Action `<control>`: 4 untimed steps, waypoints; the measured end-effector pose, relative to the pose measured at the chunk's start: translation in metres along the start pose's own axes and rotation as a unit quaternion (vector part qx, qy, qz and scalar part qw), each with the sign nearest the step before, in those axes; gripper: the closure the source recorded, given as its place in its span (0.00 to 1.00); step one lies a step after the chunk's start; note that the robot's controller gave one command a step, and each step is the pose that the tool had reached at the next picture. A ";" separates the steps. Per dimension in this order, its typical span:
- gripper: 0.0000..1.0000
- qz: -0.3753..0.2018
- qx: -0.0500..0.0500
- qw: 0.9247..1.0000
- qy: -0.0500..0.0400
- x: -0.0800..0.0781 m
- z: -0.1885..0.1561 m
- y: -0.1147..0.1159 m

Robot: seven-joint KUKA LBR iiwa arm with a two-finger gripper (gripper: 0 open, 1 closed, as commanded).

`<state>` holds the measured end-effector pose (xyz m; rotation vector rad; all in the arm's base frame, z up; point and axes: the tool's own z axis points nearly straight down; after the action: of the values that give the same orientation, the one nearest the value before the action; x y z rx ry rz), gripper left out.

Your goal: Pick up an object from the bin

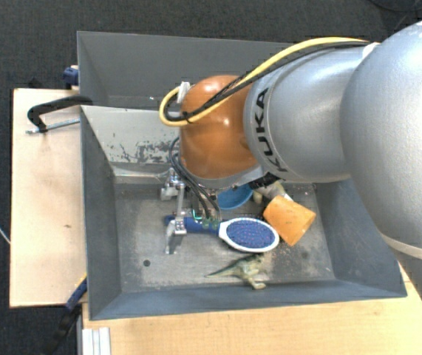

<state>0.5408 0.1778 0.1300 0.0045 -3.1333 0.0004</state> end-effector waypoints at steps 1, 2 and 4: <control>0.00 0.124 0.000 0.992 -0.002 0.005 0.025 -0.058; 1.00 0.124 -0.002 0.992 -0.007 0.003 0.022 -0.057; 1.00 0.124 -0.002 0.992 -0.008 0.003 0.023 -0.057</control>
Offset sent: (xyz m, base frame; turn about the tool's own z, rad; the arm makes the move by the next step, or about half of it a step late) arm -0.0049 -0.0576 -0.0248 0.2483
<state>0.5382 0.1210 0.1074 -0.3863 -3.1247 -0.0058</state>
